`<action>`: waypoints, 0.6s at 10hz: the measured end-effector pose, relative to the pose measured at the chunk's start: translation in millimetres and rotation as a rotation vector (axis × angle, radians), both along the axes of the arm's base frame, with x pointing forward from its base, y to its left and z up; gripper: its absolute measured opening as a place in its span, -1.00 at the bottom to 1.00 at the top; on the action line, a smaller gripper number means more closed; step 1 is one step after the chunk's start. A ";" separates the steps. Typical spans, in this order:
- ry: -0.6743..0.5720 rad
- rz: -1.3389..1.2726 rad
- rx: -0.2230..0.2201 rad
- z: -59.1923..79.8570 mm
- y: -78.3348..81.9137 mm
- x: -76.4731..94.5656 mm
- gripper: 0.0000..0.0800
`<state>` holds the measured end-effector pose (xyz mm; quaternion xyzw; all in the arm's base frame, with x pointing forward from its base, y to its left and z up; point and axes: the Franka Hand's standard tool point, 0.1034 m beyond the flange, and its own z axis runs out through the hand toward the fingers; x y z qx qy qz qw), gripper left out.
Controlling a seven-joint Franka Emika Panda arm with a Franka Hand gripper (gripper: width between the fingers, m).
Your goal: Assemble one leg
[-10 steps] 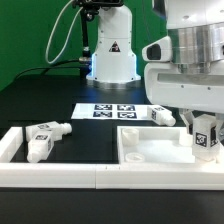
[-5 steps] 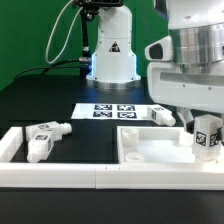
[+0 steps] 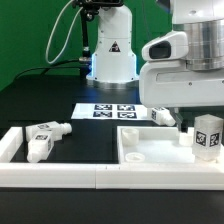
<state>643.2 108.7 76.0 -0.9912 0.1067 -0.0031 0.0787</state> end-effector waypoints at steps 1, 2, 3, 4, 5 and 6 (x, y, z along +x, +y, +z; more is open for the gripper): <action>-0.040 0.200 -0.023 -2.0 -0.1 -0.5 0.62; -0.072 0.463 -0.060 -1.4 2.6 -1.0 0.62; -0.081 0.530 -0.064 -1.2 2.8 -0.7 0.62; -0.077 0.507 -0.063 -2.0 1.9 -0.9 0.56; -0.074 0.488 -0.063 -2.3 2.0 -1.1 0.56; -0.070 0.458 -0.060 -2.6 2.3 -1.2 0.10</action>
Offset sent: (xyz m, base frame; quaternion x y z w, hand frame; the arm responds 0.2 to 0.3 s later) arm 0.0000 0.0000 0.0000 0.0000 0.0000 -0.0650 0.9979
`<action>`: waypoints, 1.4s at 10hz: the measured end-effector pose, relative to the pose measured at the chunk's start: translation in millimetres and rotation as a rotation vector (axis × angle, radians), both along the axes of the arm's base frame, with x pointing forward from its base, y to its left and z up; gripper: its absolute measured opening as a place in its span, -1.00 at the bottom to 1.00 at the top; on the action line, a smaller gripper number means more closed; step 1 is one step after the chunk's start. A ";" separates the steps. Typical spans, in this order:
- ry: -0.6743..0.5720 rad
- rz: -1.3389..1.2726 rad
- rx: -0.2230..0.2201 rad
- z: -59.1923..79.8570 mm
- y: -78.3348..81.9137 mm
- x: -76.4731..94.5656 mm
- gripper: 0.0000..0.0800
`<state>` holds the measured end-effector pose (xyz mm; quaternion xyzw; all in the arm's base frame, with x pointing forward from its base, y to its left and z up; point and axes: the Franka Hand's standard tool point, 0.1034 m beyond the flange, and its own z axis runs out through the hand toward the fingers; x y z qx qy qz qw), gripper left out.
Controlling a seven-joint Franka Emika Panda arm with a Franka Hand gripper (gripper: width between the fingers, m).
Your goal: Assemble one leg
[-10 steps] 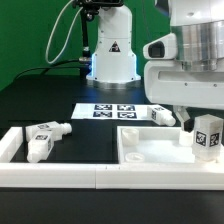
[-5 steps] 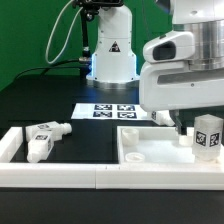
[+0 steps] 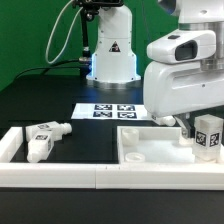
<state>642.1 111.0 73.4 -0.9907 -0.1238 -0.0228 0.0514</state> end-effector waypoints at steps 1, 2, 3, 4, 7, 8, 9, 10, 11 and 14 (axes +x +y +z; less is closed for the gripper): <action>0.009 -0.081 0.003 -0.3 0.3 -0.2 0.10; 0.014 -0.166 0.006 -0.5 0.2 0.5 -0.29; 0.020 -0.271 0.008 -0.6 -0.1 1.1 -0.29; 0.022 -0.399 0.013 -1.0 -0.8 1.4 -0.29; 0.057 -0.902 0.035 -1.9 -1.9 0.7 -0.29; 0.095 -1.107 0.044 -2.0 -0.5 -0.7 -0.29; 0.137 -1.271 0.046 -1.9 2.1 -1.2 -0.29; 0.155 -1.372 0.059 -1.8 1.4 -0.6 -0.29; 0.165 -1.456 0.069 -1.9 1.2 -0.3 -0.29; 0.145 -1.406 0.067 -2.7 1.7 -0.9 -0.29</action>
Offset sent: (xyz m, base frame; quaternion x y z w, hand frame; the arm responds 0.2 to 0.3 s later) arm -0.0024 -0.0035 -0.0026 -0.0261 0.0465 0.2192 0.9742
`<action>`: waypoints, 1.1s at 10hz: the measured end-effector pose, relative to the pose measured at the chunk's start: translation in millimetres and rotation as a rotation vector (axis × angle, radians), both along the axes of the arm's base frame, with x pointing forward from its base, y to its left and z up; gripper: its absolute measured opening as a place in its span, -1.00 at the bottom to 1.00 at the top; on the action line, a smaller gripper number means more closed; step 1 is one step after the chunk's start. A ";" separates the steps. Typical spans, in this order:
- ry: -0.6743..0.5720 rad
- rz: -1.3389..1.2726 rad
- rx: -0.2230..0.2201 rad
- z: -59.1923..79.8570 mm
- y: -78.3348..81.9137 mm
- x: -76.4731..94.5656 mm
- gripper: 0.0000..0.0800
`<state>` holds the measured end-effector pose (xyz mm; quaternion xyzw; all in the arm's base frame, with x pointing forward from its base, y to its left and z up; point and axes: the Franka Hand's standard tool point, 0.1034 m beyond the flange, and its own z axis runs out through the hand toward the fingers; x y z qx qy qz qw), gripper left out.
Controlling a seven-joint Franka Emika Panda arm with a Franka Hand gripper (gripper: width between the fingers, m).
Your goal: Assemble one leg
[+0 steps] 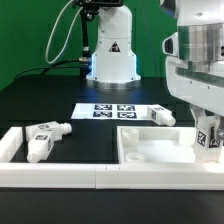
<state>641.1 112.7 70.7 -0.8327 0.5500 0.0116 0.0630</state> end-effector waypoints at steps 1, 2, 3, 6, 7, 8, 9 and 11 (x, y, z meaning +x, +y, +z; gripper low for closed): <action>-0.023 0.182 -0.010 0.7 0.3 0.2 0.13; -0.043 0.354 -0.019 0.7 -1.1 0.4 0.44; -0.037 0.574 -0.038 1.0 1.9 -2.6 0.57; -0.061 0.807 -0.047 0.3 0.8 -2.5 0.62; -0.079 1.012 -0.074 0.8 -1.3 -1.4 0.62; -0.103 1.197 -0.110 2.5 -0.4 2.0 0.62; -0.100 1.173 -0.106 1.8 -0.8 1.7 0.62; -0.098 1.160 -0.107 1.5 -1.2 1.6 0.59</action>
Offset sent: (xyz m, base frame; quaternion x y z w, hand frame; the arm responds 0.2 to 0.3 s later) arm 0.0000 0.0000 0.0000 0.0000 0.0000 -0.1296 0.9916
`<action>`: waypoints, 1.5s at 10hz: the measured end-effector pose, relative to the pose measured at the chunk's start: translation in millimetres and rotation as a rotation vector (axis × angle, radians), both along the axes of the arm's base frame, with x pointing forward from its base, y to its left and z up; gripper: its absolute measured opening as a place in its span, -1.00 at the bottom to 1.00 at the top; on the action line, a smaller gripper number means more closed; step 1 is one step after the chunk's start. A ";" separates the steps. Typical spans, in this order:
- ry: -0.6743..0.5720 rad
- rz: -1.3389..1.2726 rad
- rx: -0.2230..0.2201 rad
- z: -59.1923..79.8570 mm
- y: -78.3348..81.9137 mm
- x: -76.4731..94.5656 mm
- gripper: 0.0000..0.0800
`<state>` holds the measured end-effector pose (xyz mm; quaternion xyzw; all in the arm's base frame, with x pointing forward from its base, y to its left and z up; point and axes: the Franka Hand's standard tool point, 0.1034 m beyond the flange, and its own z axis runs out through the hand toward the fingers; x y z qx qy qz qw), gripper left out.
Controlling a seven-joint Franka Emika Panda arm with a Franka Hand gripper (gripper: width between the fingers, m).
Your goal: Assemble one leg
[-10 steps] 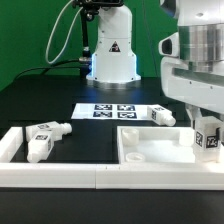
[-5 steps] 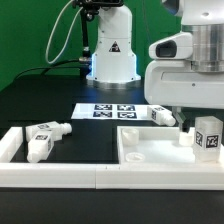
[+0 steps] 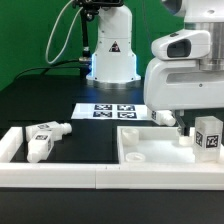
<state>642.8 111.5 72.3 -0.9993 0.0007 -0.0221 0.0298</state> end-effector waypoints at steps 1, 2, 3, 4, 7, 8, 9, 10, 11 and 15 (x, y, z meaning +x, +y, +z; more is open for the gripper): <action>0.003 -0.051 0.005 -0.1 0.6 -0.1 0.06; 0.009 -0.147 0.010 -0.1 0.9 -0.2 -0.27; 0.013 -0.206 0.012 -0.2 0.1 -0.1 -0.27; 0.014 -0.303 0.019 -0.6 -0.3 0.2 -0.29; 0.046 -0.793 0.057 -1.5 -2.4 -0.1 -0.29; 0.071 -0.963 0.080 -2.1 -2.9 -0.8 -0.29; 0.082 -1.059 0.086 -2.1 -2.9 -1.0 -0.29; 0.083 -1.063 0.087 -2.1 -2.9 -1.0 -0.28; 0.092 -1.141 0.094 -2.1 -2.7 -1.1 -0.28; 0.136 -1.592 0.196 -2.5 -5.4 -3.0 -0.28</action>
Offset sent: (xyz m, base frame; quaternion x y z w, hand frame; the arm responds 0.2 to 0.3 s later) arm 0.0010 -0.0120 0.0015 -0.0149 0.0337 0.1958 0.9800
